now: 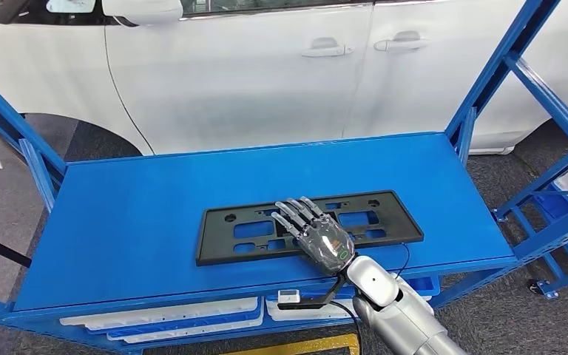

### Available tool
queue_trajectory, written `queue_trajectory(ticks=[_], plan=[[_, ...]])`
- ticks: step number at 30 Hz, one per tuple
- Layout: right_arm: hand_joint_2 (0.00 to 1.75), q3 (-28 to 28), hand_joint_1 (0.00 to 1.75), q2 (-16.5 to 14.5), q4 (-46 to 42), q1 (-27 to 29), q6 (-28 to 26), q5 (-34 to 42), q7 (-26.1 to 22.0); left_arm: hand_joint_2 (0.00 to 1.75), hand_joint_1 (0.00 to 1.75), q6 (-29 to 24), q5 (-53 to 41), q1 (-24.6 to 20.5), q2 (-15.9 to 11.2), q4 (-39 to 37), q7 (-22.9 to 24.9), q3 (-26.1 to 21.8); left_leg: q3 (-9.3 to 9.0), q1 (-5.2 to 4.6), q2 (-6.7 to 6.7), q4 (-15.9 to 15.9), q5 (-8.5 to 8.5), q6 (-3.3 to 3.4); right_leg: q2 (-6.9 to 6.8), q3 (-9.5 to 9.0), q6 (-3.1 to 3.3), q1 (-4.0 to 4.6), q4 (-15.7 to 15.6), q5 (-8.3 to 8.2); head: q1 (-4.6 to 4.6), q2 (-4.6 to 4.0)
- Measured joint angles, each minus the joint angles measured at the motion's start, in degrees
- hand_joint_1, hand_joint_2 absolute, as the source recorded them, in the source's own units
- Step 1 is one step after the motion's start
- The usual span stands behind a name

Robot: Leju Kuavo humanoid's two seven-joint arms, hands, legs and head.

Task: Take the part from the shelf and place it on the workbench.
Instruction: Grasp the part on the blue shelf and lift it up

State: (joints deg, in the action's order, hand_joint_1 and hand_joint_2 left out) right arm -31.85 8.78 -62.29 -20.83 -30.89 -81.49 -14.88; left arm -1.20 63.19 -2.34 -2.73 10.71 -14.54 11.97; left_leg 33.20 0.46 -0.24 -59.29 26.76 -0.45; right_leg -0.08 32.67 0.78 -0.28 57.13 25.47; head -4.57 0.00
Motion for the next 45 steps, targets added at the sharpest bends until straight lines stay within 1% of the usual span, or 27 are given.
queue_trajectory(ticks=[3,4,5,6,8,10,12,13,15,16,18,19,20,21,22,24,25,27,30,32,34,35,36,37,39,41,45], plan=[[1.75,-0.9,0.0,-1.3,3.0,-1.7,-0.8,-0.8,1.0,0.0,0.0,0.0,0.0,0.0,0.1,0.0,-0.1,0.2,4.37,0.22,0.02,-9.8,5.05,-0.67,-0.12,-0.16,0.55,-0.09,-0.3,-0.12,0.0,0.0],[1.75,-1.2,0.0,-1.9,4.1,-2.2,-1.0,-0.8,1.1,0.0,0.0,0.0,0.0,0.1,0.1,0.0,-0.1,0.3,5.85,0.28,0.02,-12.9,6.13,-0.85,-0.12,-0.14,0.58,-0.06,-0.2,-0.1,0.0,0.0],[1.75,-1.4,0.0,-2.5,5.2,-2.8,-1.1,-0.7,1.3,0.0,0.0,0.0,0.0,0.1,0.1,0.0,-0.1,0.4,6.47,0.31,0.02,-14.3,6.16,-0.98,-0.08,-0.14,0.61,-0.05,-0.2,-0.08,0.0,0.0],[1.75,-1.5,0.0,-3.1,6.4,-3.5,-1.3,-0.7,1.5,0.0,0.0,-0.1,0.0,0.2,0.1,0.0,-0.1,0.4,6.08,0.34,0.03,-13.6,5.16,-1.06,-0.01,-0.16,0.6,-0.06,-0.1,-0.05,0.0,0.0],[1.75,-1.8,0.01,-4.4,8.8,-4.9,-1.3,-0.7,1.9,0.0,0.0,-0.2,0.0,0.1,0.0,0.0,-0.2,0.5,2.62,0.45,0.14,-6.6,1.39,-1.01,0.15,-0.25,0.43,-0.07,0.1,0.05,0.0,0.0],[1.75,-1.8,0.77,-5.4,11.0,-6.4,-1.1,-0.6,2.3,0.0,0.0,-0.2,0.0,-0.1,0.0,0.0,-0.2,0.6,-0.39,0.35,0.22,-0.3,-0.69,-0.44,0.25,-0.13,-0.06,0.19,0.5,0.25,0.01,0.0],[1.75,-1.9,1.63,-6.2,13.2,-8.0,-0.7,-0.5,2.7,0.0,0.0,-0.3,0.0,-0.1,0.0,0.0,-0.2,0.6,-0.94,0.16,0.15,1.3,-0.76,0.35,0.3,0.05,-0.69,0.41,0.7,0.25,0.01,0.0],[1.75,-1.9,1.72,-6.6,14.2,-8.6,-0.5,-0.5,2.9,0.0,0.0,-0.3,0.0,-0.1,0.0,0.0,-0.3,0.7,-0.91,0.19,0.12,1.3,-0.92,0.73,0.3,0.08,-1.0,0.38,0.6,0.18,0.01,0.0],[1.75,-1.9,1.75,-7.0,16.1,-9.7,-0.1,-0.4,3.1,0.0,0.0,-0.3,0.0,-0.1,0.1,0.0,-0.3,0.7,-0.92,0.34,0.13,1.7,-1.32,1.47,0.27,0.6,-1.62,0.22,1.8,1.12,0.01,0.0],[1.75,-1.9,1.75,-7.2,17.1,-10.1,0.0,-0.3,3.3,0.0,0.0,-0.4,0.0,-0.1,0.1,0.0,-0.3,0.7,-0.9,0.44,0.15,1.9,-1.51,1.78,0.25,1.52,-1.9,0.11,3.8,2.47,0.02,0.0],[1.75,-1.9,1.75,-7.4,18.9,-10.6,0.1,0.0,3.6,0.0,0.0,-0.3,0.0,0.0,0.1,0.0,-0.3,0.7,-0.7,0.44,0.17,1.9,-1.63,2.07,0.22,4.88,-2.3,-0.08,11.0,6.27,0.02,0.0],[1.75,-1.9,1.75,-7.4,19.7,-10.7,0.1,0.1,3.7,0.0,0.0,-0.3,0.0,0.0,0.0,0.0,-0.3,0.7,-0.62,0.41,0.15,1.9,-1.64,2.11,0.22,6.61,-2.43,-0.15,14.6,7.65,0.02,0.0],[1.75,-1.9,1.75,-7.5,20.4,-10.8,0.1,0.3,3.7,0.0,0.0,-0.3,0.0,0.1,0.0,0.0,-0.3,0.7,-0.59,0.39,0.13,1.9,-1.63,2.11,0.22,7.66,-2.5,-0.2,16.8,8.03,0.02,0.0],[1.75,-1.9,1.75,-7.6,21.0,-10.9,0.1,0.3,3.8,0.0,0.0,-0.3,0.0,0.1,0.0,0.0,-0.3,0.7,-0.61,0.38,0.09,1.8,-1.62,2.09,0.22,7.69,-2.48,-0.22,16.8,7.29,0.02,0.0],[1.75,-1.9,1.75,-7.7,21.6,-11.0,0.0,0.4,3.8,0.0,0.0,-0.3,0.0,0.2,0.0,0.0,-0.3,0.7,-0.69,0.37,0.02,1.8,-1.6,2.05,0.22,6.63,-2.36,-0.24,14.5,5.6,0.02,0.0],[1.75,-1.9,1.75,-7.8,22.4,-11.6,-0.1,0.4,4.1,0.0,0.0,-0.3,0.0,0.2,0.0,0.0,-0.4,0.7,-0.87,0.26,-0.1,1.8,-1.5,1.86,0.23,2.8,-1.73,-0.08,6.6,1.8,0.02,0.0],[1.75,-1.9,1.75,-7.9,22.8,-11.9,-0.2,0.4,4.3,0.0,0.0,-0.2,0.0,0.1,0.1,0.0,-0.4,0.7,-0.88,0.15,-0.15,1.7,-1.44,1.65,0.21,1.28,-1.4,0.05,3.4,0.7,0.02,0.0],[1.75,-1.9,1.75,-8.0,23.5,-12.4,-0.3,0.4,4.7,0.0,0.0,-0.1,0.0,0.1,0.1,0.0,-0.6,0.7,-0.81,0.07,-0.2,1.7,-1.39,1.05,0.19,0.12,-0.9,0.41,0.6,0.31,0.02,0.0],[1.75,-1.9,1.75,-8.1,24.3,-12.8,-0.7,0.3,5.3,0.0,0.0,0.0,0.0,0.2,-0.1,0.0,-0.9,0.8,-0.64,0.19,-0.17,1.0,-0.77,0.13,0.07,-0.21,-0.16,0.11,-0.2,-0.04,0.01,0.0],[1.75,-1.9,1.75,-8.2,24.8,-13.1,-0.9,0.2,5.6,0.0,0.0,0.1,0.0,0.2,-0.2,0.0,-1.0,0.8,1.28,0.31,-0.12,-3.4,2.01,-0.3,-0.09,-0.52,0.3,-0.2,-0.7,-0.28,0.01,0.0],[1.75,-1.9,1.75,-8.3,25.2,-13.2,-0.9,0.2,5.8,0.0,0.0,0.3,0.0,0.2,-0.2,0.0,-1.0,0.8,4.75,0.41,-0.09,-11.0,5.53,-0.71,-0.15,-0.52,0.48,-0.17,-0.6,-0.25,0.0,0.0],[1.75,-1.9,1.75,-8.3,25.4,-13.2,-0.9,0.2,5.8,0.0,0.0,0.3,0.0,0.3,-0.3,0.0,-1.1,0.8,6.02,0.48,-0.09,-13.7,6.27,-0.9,-0.16,-0.53,0.48,-0.17,-0.6,-0.22,0.0,0.0],[1.75,-1.9,1.75,-8.4,25.5,-13.2,-0.8,0.2,5.8,0.0,0.0,0.4,0.0,0.4,-0.3,0.0,-1.1,0.8,6.36,0.58,-0.08,-14.4,5.88,-1.06,-0.13,-0.56,0.44,-0.19,-0.5,-0.18,0.0,0.0],[1.75,-1.9,1.75,-8.4,25.6,-13.3,-0.8,0.3,5.8,0.0,0.0,0.6,0.0,0.4,-0.3,0.0,-1.3,0.8,5.61,0.73,-0.07,-12.8,4.42,-1.19,-0.07,-0.59,0.33,-0.24,-0.4,-0.09,0.0,0.0],[1.75,-1.9,1.75,-8.4,25.7,-13.4,-0.9,0.3,5.7,0.0,0.0,1.4,0.0,0.5,-0.4,0.0,-1.9,0.8,1.93,1.02,0.04,-5.2,0.68,-1.33,0.1,-0.61,-0.13,-0.28,0.1,0.24,0.0,0.0],[1.75,-1.8,1.75,-8.4,25.8,-13.6,-0.9,0.4,5.5,0.0,0.0,2.3,0.0,0.4,-0.4,0.0,-2.8,0.8,-0.53,1.04,-0.03,0.0,-0.78,-0.77,0.31,-0.41,-0.76,-0.07,0.6,0.54,0.01,0.0],[1.75,-1.5,1.75,-8.4,26.0,-13.7,-0.9,0.6,5.2,1.75,0.0,3.2,0.0,0.4,-0.4,0.0,-4.3,0.9,-0.78,0.83,-0.04,1.0,-0.94,0.97,0.5,-0.17,-1.93,-0.11,0.9,0.76,0.01,0.0]])
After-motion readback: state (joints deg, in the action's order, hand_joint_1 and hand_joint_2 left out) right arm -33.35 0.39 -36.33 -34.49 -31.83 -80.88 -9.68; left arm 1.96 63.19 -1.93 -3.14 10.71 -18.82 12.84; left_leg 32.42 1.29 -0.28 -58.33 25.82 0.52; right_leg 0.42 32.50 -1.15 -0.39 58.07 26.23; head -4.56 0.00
